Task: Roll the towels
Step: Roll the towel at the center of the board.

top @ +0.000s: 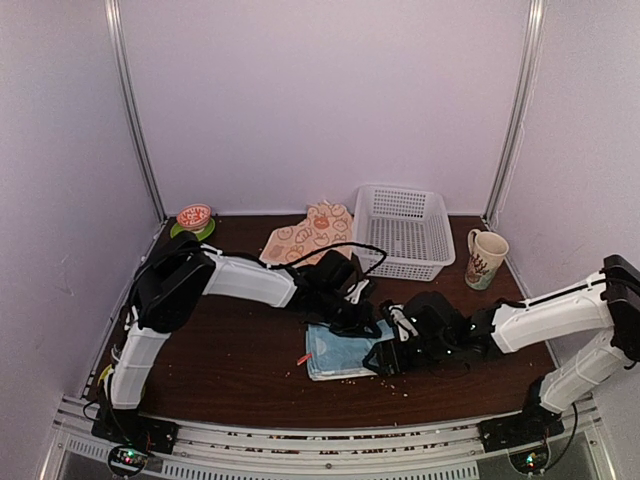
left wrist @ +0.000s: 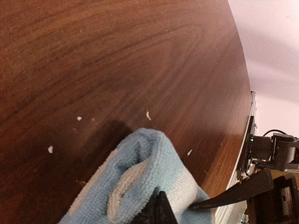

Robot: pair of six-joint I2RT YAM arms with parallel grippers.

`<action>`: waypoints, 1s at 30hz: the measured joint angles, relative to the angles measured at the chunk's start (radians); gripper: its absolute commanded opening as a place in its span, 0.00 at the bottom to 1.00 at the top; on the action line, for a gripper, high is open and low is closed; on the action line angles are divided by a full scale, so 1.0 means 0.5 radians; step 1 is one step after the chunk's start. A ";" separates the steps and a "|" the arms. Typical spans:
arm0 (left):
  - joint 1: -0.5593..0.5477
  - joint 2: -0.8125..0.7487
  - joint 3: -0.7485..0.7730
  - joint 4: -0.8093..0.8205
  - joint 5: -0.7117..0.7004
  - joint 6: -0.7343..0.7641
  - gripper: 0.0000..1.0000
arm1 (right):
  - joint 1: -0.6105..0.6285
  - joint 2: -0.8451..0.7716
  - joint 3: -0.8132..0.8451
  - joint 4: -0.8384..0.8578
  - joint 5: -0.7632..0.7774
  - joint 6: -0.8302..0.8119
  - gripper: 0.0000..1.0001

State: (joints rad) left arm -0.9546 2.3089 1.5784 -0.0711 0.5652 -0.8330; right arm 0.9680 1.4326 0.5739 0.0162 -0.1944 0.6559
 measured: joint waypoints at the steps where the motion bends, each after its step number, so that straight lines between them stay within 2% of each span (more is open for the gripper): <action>1: 0.000 0.006 0.021 -0.023 -0.011 0.008 0.00 | 0.000 -0.029 0.015 -0.064 -0.002 0.002 0.82; 7: 0.000 0.015 0.065 -0.071 -0.058 0.032 0.00 | -0.059 -0.328 0.043 -0.316 -0.002 0.077 0.81; 12: 0.000 0.015 0.064 -0.070 -0.060 0.032 0.00 | -0.256 -0.596 -0.134 -0.227 -0.001 0.236 0.74; 16: 0.000 0.014 0.060 -0.066 -0.060 0.032 0.00 | -0.327 -0.502 -0.251 -0.149 -0.021 0.329 0.69; 24: 0.000 0.014 0.037 -0.035 -0.060 0.031 0.00 | -0.329 -0.266 -0.292 0.004 -0.082 0.401 0.67; 30: 0.000 0.011 0.015 -0.002 -0.061 0.031 0.00 | -0.241 -0.131 -0.090 -0.259 0.037 0.336 0.64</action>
State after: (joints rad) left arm -0.9546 2.3146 1.5860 -0.0723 0.5346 -0.8177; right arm 0.8474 1.3670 0.5289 -0.1131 -0.1757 0.8242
